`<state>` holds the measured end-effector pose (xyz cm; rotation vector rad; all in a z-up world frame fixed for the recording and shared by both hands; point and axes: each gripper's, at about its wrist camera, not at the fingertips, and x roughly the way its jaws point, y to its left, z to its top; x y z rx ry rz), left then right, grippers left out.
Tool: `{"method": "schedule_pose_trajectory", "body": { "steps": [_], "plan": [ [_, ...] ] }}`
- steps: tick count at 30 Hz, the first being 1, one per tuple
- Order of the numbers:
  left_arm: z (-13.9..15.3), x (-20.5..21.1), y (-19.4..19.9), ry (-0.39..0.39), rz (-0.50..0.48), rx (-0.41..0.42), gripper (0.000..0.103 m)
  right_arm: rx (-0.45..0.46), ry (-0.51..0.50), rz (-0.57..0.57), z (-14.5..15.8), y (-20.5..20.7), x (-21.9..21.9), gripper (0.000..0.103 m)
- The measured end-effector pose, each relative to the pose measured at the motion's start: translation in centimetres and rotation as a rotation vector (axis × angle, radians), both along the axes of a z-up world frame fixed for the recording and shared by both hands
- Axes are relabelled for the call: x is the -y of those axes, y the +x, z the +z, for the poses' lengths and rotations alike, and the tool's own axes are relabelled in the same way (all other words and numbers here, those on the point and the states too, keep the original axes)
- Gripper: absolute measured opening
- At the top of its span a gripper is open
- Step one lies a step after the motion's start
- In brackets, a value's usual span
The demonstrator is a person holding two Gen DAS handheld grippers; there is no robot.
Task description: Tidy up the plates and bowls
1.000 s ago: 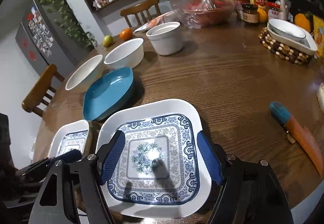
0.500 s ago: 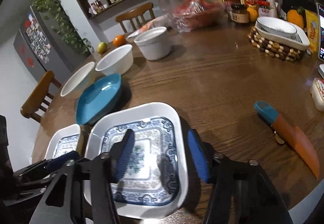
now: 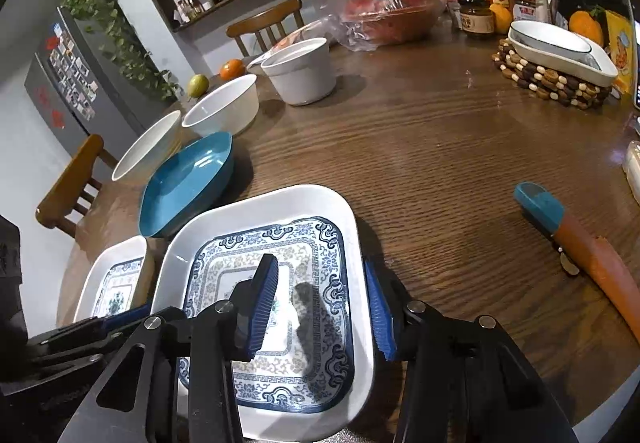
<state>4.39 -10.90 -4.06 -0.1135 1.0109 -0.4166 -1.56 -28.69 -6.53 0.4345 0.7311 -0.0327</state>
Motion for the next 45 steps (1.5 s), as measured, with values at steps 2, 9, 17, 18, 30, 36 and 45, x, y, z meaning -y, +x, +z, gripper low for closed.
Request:
{"method": "schedule_pose_trajectory", "body": {
  "steps": [2, 9, 17, 18, 30, 36, 45],
  "plan": [
    [0.0, 0.1, -0.1, 0.005, 0.009, 0.009, 0.026, 0.007, -0.011, -0.012, 0.0, -0.1, -0.2, 0.046],
    [0.3, -0.1, -0.2, 0.024, 0.041, 0.033, 0.025, 0.020, -0.001, -0.021, 0.1, -0.3, -0.6, 0.046],
    [1.5, -0.8, -0.7, 0.001, 0.051, 0.067, 0.025, 0.053, 0.005, -0.017, 1.2, -0.4, -0.8, 0.046],
    [1.7, -0.9, -0.8, -0.001, 0.052, 0.072, 0.025, 0.057, 0.004, -0.016, 1.4, -0.5, -1.0, 0.046],
    [3.1, -3.0, -1.3, -0.030, 0.085, 0.098, 0.025, 0.086, -0.008, 0.012, 3.1, -0.3, -2.8, 0.046],
    [3.7, -4.3, -1.5, -0.033, 0.113, 0.113, 0.025, 0.089, -0.018, 0.036, 3.5, 0.1, -4.0, 0.046],
    [4.1, -6.2, -1.7, -0.040, 0.145, 0.124, 0.025, 0.094, -0.027, 0.066, 4.0, 0.7, -5.8, 0.046]
  ]
}}
